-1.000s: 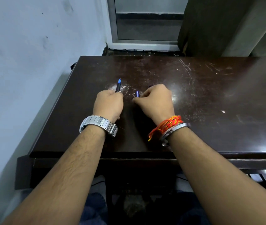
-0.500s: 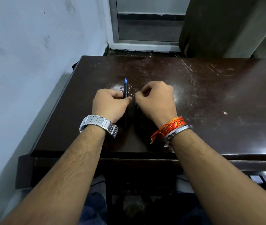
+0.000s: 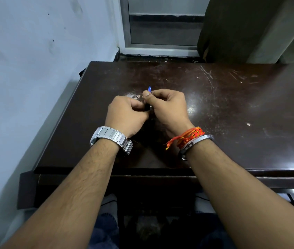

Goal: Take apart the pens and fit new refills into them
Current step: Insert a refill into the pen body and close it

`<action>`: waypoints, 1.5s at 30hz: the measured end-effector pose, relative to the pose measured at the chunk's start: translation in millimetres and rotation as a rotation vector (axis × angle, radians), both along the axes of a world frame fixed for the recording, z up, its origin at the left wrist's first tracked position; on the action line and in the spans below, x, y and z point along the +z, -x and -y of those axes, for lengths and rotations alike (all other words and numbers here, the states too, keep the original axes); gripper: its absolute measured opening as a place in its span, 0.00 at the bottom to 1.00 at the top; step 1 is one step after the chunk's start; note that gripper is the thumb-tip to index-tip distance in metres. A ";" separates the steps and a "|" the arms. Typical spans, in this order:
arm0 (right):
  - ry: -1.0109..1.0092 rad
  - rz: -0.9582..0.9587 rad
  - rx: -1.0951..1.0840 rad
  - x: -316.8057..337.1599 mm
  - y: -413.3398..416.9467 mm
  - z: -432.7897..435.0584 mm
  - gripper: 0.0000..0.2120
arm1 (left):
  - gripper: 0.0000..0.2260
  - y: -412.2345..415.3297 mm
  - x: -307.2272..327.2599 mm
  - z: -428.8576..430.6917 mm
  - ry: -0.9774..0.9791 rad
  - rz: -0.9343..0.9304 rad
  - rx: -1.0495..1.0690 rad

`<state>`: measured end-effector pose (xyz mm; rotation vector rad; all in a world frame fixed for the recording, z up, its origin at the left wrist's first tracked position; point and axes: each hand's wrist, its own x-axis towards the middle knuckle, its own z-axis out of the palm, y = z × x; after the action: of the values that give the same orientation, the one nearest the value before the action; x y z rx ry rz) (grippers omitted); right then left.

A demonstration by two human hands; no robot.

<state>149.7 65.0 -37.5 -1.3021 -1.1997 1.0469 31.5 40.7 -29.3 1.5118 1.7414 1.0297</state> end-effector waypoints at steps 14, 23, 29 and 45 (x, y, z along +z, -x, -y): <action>-0.009 -0.150 -0.013 -5.0 3.3 -4.7 0.04 | 0.05 1.1 -2.2 -2.2 -0.051 0.023 0.013; -0.035 -0.168 -0.025 -5.4 2.3 -6.4 0.12 | 0.06 -0.5 -2.9 -3.3 -0.064 0.054 0.029; -0.073 -0.111 -0.020 -8.3 2.7 -3.9 0.17 | 0.09 -1.5 -1.5 -2.2 -0.069 0.028 0.027; -0.084 -0.036 -0.050 -9.3 1.6 -8.4 0.14 | 0.11 -4.9 2.6 0.9 -0.055 0.009 0.016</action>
<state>148.2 73.4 -46.8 -1.2368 -1.1667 0.9700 36.5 39.8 -26.7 1.5271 1.7341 1.0997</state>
